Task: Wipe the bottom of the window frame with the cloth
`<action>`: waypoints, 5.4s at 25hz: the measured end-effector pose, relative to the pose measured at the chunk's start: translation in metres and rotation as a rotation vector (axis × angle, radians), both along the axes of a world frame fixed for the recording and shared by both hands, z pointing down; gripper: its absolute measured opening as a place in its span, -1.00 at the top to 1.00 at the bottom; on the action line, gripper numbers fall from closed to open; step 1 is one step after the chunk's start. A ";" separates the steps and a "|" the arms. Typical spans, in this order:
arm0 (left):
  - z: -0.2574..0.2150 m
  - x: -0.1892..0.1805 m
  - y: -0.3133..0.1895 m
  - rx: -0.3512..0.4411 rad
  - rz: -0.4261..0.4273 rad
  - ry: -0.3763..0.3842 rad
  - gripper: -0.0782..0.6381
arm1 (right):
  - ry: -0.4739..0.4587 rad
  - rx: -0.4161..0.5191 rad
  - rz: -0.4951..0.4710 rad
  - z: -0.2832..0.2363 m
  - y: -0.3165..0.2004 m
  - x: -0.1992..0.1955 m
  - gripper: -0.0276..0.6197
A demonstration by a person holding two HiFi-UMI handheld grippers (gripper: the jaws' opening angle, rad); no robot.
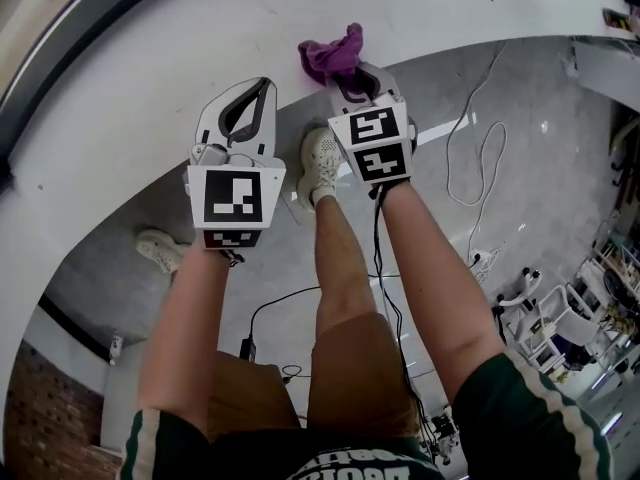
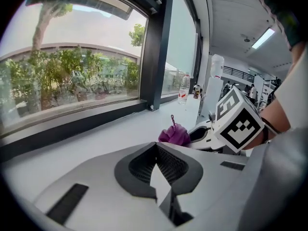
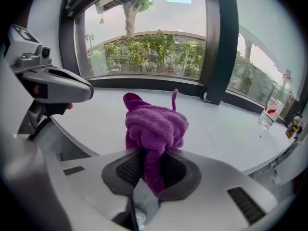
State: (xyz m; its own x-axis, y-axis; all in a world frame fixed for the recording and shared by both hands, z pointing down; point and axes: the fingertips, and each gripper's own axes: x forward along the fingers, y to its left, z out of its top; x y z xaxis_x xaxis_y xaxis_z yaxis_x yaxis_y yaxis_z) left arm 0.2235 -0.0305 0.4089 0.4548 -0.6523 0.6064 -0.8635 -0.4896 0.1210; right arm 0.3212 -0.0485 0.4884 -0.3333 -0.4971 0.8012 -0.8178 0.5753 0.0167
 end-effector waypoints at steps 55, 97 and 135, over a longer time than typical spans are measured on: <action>-0.009 -0.311 0.136 -0.015 -0.378 -0.028 0.76 | -0.037 -0.060 -0.343 -0.004 0.142 -0.344 0.65; -0.015 -0.521 0.260 -0.084 -0.772 -0.091 0.76 | -0.143 -0.190 -0.761 -0.006 0.261 -0.590 0.65; -0.009 -0.550 0.206 -0.083 -0.814 -0.083 0.76 | -0.229 -0.198 -0.903 -0.007 0.197 -0.666 0.65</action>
State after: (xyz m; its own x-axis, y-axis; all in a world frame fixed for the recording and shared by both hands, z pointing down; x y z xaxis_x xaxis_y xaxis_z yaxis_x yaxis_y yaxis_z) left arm -0.3267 0.1753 0.3999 -0.1892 -0.7100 0.6783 -0.9522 0.3013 0.0497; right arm -0.3445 0.1488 0.4815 -0.6846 0.1627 0.7106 -0.0341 0.9666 -0.2542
